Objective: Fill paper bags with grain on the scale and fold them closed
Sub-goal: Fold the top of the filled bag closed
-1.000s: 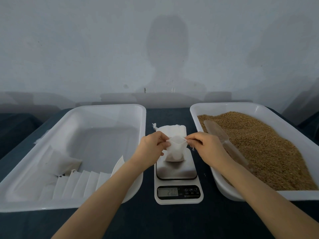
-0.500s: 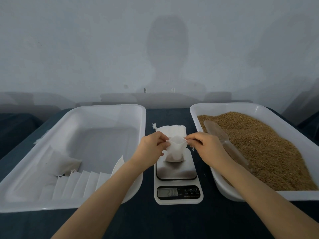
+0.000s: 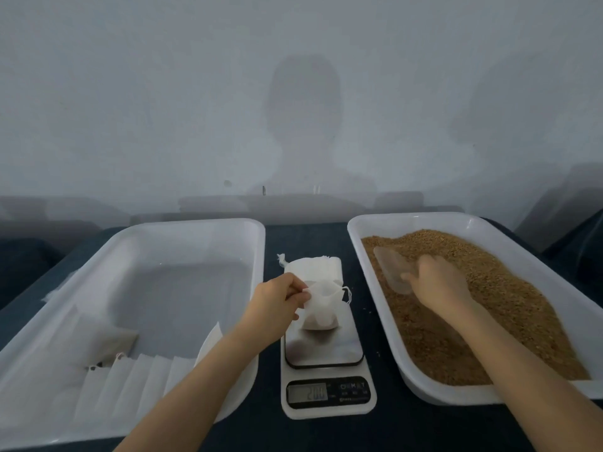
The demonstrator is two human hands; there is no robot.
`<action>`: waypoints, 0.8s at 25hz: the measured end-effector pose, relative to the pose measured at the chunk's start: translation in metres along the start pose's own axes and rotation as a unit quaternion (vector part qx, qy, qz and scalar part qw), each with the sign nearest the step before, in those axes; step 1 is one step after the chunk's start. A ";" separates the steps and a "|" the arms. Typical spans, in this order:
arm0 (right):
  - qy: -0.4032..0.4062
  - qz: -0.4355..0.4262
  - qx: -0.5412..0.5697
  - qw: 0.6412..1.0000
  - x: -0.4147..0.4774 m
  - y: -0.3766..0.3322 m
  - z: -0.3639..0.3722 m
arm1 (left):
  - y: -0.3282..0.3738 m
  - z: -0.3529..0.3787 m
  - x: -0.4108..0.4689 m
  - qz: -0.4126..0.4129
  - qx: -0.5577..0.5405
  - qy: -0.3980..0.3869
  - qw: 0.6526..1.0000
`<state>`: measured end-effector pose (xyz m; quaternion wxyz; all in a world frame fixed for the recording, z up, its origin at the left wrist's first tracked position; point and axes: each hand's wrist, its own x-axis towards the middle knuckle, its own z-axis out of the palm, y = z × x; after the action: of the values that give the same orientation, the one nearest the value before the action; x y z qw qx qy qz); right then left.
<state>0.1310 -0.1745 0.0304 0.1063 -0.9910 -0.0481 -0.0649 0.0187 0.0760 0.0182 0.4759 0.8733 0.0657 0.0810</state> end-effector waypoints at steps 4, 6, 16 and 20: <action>-0.142 0.055 -0.068 0.986 0.006 0.012 0.009 | 0.000 0.001 0.003 0.001 0.001 0.004 1.000; -0.117 0.047 -0.037 0.991 0.007 0.010 0.010 | 0.001 0.001 0.003 -0.003 -0.002 0.002 1.000; -0.077 0.033 -0.201 0.976 0.029 -0.026 -0.012 | 0.002 0.001 0.001 -0.009 -0.023 -0.001 1.000; -0.076 0.036 -0.151 0.985 0.039 -0.033 -0.001 | 0.001 0.001 0.001 -0.012 -0.033 -0.002 0.999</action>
<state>0.1654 -0.1398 0.0437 -0.0462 -0.9989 -0.0101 0.0078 0.0197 0.0747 0.0190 0.5056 0.8564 0.0728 0.0758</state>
